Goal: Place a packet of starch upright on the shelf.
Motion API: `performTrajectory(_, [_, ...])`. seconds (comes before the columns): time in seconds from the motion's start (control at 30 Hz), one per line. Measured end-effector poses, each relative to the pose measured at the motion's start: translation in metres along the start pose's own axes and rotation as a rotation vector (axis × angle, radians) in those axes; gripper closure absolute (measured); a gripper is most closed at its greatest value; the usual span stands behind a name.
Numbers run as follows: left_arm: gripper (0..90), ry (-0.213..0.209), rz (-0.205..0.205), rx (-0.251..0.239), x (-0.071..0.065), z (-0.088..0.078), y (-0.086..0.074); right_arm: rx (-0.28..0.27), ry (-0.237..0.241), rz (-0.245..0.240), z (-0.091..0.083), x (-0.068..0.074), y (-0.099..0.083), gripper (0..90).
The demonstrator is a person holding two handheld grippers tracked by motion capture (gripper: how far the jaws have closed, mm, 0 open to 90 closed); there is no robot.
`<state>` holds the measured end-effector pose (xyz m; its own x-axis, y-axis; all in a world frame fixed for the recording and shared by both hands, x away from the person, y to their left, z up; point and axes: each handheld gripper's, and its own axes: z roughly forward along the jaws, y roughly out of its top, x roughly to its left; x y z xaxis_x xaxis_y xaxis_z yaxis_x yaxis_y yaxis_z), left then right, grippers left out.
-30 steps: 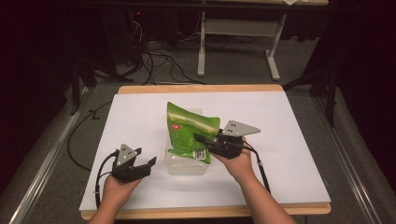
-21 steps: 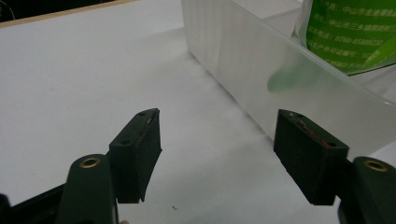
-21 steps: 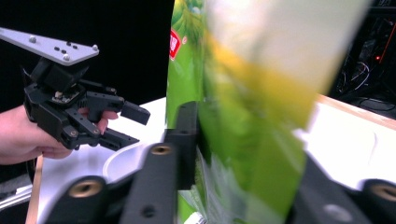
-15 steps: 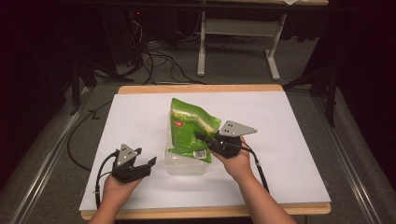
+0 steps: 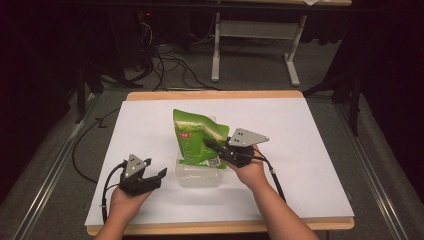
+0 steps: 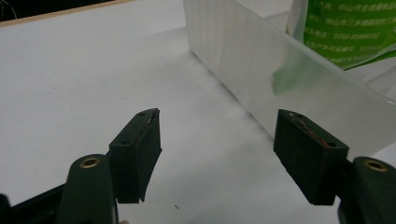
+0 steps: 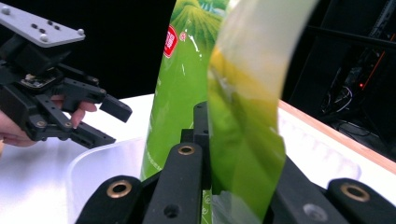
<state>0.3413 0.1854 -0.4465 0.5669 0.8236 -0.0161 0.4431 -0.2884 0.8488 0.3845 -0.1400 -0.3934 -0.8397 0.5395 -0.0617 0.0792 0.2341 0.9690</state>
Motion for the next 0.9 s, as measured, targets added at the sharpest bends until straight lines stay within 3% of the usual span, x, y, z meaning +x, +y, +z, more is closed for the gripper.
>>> performTrajectory(0.27, [32.5, -0.002, 0.007, 0.007, -0.002, 0.002, 0.0, -0.009, 0.019, 0.024, -0.001, 0.012, -0.008, 86.8])
performTrajectory(0.47, [32.5, -0.003, 0.011, 0.01, -0.004, 0.002, 0.0, 0.045, 0.009, 0.071, 0.002, 0.019, -0.017, 86.9])
performTrajectory(0.77, [32.5, -0.003, 0.007, 0.01, -0.004, 0.002, 0.0, 0.067, 0.027, 0.174, 0.003, 0.009, -0.021, 86.8])
performTrajectory(0.87, [32.5, -0.003, 0.006, 0.01, -0.004, 0.002, 0.0, 0.071, 0.031, 0.18, 0.002, 0.009, -0.021, 86.8])
performTrajectory(0.9, [32.5, -0.003, 0.006, 0.011, -0.004, 0.002, 0.0, 0.075, 0.043, 0.211, 0.002, 0.01, -0.019, 86.8])
